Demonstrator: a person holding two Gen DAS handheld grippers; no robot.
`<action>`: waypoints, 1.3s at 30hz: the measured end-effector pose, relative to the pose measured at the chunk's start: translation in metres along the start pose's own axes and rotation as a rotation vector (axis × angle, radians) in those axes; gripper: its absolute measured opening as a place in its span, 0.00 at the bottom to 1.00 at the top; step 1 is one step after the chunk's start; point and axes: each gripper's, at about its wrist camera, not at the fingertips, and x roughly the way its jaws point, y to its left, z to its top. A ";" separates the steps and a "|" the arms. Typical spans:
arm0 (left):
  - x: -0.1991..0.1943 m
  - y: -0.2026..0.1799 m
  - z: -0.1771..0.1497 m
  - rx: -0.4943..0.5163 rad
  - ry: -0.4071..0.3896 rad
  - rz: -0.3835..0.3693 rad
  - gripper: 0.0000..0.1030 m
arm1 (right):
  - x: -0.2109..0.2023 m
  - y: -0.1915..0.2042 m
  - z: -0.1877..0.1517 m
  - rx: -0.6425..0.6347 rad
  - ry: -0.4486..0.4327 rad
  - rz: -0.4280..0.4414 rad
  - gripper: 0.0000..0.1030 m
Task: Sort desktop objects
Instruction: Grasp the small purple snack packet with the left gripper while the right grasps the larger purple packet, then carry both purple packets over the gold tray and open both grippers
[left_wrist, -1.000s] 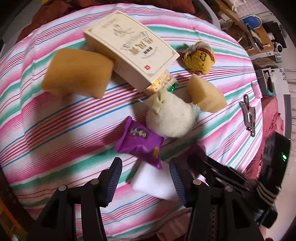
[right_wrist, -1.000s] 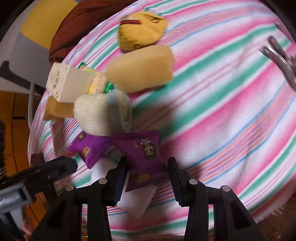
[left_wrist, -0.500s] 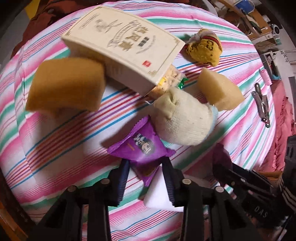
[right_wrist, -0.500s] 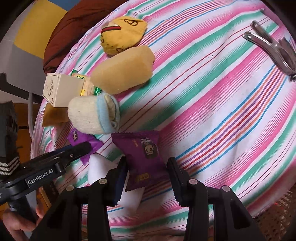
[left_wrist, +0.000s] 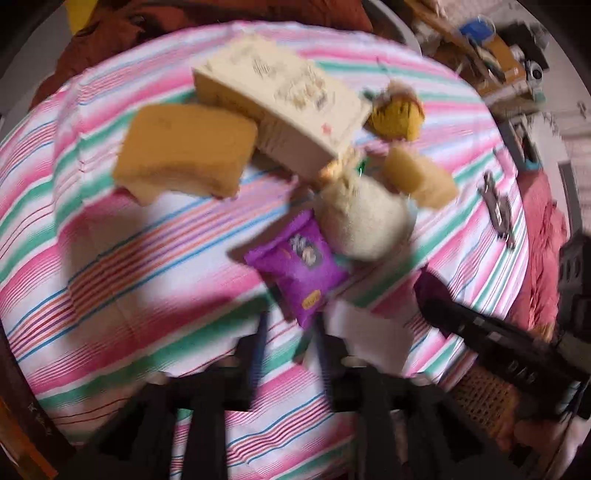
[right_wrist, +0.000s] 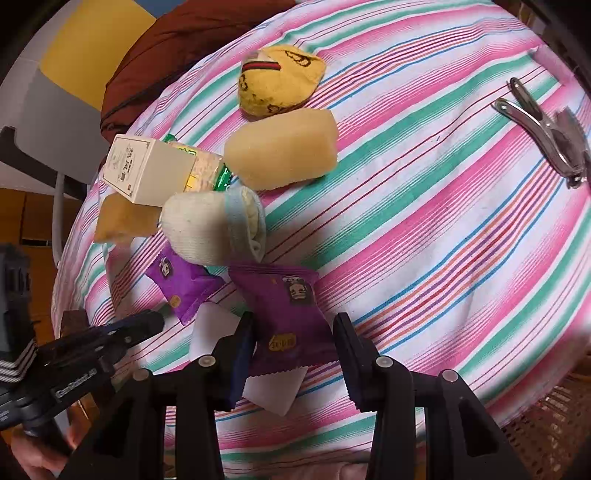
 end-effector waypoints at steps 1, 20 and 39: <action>0.000 0.001 0.004 -0.028 -0.002 -0.056 0.52 | -0.001 0.000 0.000 0.003 -0.006 -0.005 0.42; 0.023 0.027 0.003 -0.130 0.044 0.013 0.41 | 0.002 -0.001 0.001 0.010 0.001 -0.015 0.42; -0.069 0.109 -0.083 -0.214 -0.039 -0.083 0.41 | -0.024 0.059 -0.020 -0.072 0.003 0.016 0.42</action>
